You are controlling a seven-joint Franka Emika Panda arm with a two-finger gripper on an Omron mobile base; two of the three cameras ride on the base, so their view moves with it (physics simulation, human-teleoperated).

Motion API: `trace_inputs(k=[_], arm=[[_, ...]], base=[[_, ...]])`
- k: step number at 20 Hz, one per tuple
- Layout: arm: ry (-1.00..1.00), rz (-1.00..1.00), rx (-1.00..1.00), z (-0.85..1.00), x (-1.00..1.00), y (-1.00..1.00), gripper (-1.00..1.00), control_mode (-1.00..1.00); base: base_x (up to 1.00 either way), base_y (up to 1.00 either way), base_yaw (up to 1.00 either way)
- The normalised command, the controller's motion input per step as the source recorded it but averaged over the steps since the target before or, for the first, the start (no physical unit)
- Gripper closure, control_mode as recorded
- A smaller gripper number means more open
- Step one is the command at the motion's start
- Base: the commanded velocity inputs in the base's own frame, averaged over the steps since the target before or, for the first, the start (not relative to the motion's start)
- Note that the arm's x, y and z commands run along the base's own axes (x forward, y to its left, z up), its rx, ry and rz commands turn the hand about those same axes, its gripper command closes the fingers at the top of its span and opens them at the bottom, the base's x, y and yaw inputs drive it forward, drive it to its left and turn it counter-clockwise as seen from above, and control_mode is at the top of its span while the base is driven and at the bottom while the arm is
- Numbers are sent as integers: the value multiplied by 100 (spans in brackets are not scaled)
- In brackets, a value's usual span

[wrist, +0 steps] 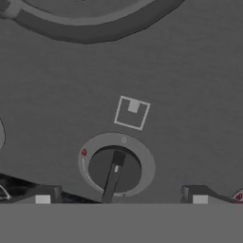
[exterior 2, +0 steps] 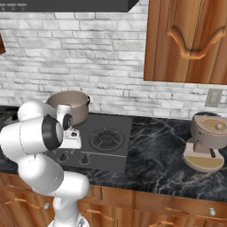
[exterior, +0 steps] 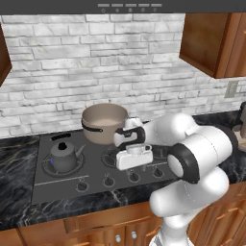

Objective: Pick the kettle from the cabinet and place it on a stove burner. Then pick the pot from the counter and place it on another stove burner. Finally, turn both burners on.

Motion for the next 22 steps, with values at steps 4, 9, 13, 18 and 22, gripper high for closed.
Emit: trace_inputs(k=[4,9,13,18,22], arm=[[-1,0,-3,-17,-2,2,-100,-100],[-2,0,-4,-12,-6,5,-100,-100],[-3,0,-3,-9,-8,1,-100,-100],[-1,0,0,-1,-2,0,-100,-100],[0,0,0,-2,0,0,-100,-100]], base=[[0,0,0],[0,0,0],[0,0,0],[0,0,0],[0,0,0]])
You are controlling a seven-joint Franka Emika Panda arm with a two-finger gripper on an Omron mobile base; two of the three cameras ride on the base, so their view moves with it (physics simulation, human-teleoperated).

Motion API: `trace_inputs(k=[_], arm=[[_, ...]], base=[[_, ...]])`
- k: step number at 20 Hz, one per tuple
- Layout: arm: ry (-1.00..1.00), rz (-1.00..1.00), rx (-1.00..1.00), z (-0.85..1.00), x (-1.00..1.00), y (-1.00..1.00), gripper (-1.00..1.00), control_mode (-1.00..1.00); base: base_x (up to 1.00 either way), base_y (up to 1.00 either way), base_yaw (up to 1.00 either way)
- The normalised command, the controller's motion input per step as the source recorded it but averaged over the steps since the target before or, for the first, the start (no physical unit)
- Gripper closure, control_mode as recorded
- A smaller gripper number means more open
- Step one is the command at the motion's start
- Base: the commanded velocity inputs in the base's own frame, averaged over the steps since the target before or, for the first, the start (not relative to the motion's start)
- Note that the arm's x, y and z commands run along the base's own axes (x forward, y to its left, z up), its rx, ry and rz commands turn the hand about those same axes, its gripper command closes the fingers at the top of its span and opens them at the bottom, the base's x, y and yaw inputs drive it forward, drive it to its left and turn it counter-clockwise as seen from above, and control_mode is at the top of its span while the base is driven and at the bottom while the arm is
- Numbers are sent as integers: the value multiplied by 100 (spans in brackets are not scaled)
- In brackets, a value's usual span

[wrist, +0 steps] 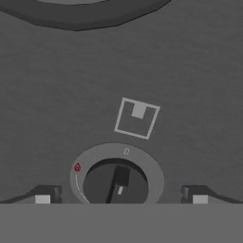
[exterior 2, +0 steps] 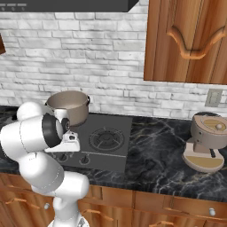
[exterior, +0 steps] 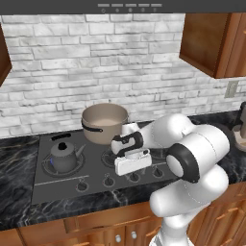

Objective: Pick the kettle from the cabinet and place it on a stove burner. Then pick the pot from the counter and place it on another stove burner. Finally, turn both burners on.

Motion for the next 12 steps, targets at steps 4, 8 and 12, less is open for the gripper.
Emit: trace_inputs(k=[4,8,12], arm=[[0,0,0,-4,0,7,100,-100],[0,0,0,-4,0,5,100,-100],[0,0,0,-1,0,3,100,-100]], base=[[0,0,0],[0,0,0],[0,0,0]])
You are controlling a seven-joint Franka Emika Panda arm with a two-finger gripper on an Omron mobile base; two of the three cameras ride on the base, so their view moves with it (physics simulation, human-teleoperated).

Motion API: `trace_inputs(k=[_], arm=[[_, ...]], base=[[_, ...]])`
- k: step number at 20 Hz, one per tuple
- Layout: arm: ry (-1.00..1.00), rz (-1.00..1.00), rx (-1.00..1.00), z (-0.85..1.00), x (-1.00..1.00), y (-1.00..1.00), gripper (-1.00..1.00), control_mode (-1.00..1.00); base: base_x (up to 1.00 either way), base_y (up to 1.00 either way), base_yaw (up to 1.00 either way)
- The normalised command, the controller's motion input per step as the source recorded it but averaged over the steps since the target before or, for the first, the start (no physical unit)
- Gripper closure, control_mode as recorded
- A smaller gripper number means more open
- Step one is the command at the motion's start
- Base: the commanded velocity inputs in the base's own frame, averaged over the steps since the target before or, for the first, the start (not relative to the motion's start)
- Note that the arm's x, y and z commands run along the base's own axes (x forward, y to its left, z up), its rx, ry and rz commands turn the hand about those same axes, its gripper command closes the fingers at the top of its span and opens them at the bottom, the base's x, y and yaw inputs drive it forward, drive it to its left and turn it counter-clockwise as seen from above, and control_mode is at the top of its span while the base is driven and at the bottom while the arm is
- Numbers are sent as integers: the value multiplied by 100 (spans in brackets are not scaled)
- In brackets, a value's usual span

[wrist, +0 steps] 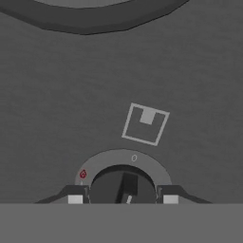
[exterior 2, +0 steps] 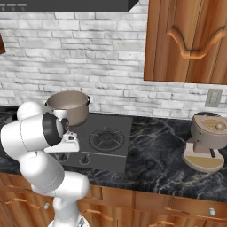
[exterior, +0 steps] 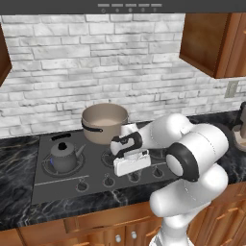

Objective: Pick the kettle from the cabinet and place it on a stove burner. Then pick the pot from the counter and place it on another stove burner. Finally, turn both burners on.

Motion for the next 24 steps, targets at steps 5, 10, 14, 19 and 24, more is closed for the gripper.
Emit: trace_inputs(k=[5,10,14,19,24], arm=[[-1,0,0,-1,0,0,100,-100],[-1,6,0,-4,0,0,100,-100],[0,10,0,-10,0,0,100,-100],[-1,13,0,-14,0,0,100,-100],[0,15,0,-22,-5,0,100,-100]], base=[[0,0,0],[0,0,0],[0,0,0],[0,0,0],[0,0,0]])
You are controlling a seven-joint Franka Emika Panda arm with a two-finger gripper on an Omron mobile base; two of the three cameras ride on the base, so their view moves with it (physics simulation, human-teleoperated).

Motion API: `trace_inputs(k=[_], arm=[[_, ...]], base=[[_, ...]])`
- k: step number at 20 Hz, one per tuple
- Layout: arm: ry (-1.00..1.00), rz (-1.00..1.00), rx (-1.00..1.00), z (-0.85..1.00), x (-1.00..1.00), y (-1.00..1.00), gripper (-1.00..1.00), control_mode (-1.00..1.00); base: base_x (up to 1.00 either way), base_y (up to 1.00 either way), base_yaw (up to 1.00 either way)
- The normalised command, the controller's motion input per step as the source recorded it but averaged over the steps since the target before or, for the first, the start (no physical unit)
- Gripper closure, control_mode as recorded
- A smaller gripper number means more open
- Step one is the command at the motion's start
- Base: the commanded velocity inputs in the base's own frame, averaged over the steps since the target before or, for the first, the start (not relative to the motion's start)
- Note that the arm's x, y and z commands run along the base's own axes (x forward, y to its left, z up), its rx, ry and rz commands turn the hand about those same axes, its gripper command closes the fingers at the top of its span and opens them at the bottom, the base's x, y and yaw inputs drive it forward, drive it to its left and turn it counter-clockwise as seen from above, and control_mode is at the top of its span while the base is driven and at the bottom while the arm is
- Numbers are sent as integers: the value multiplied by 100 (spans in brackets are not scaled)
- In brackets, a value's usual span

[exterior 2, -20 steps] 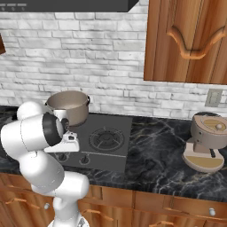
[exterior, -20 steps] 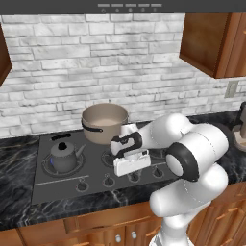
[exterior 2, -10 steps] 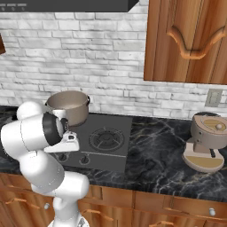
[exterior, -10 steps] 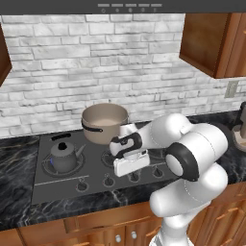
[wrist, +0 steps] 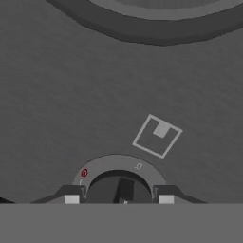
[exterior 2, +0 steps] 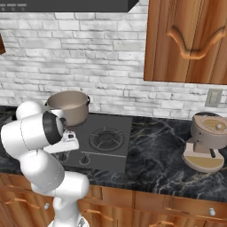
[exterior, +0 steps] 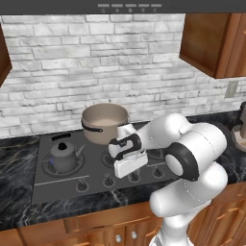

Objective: Pick the kettle from the cabinet and place it on a stove burner. Then pick the pot from the counter and place it on another stove burner. Finally, turn both burners on.

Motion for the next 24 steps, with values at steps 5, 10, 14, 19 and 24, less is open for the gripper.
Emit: trace_inputs(k=[5,10,14,19,24], arm=[[-6,20,0,-34,-13,0,100,-100],[-11,23,0,-40,-19,0,100,-100],[-12,24,0,-41,-19,0,100,-100],[-10,25,0,-44,-13,0,100,-100],[-6,27,0,-45,-3,0,100,-100]], base=[[0,0,0],[0,0,0],[0,0,0],[0,0,0],[0,0,0]])
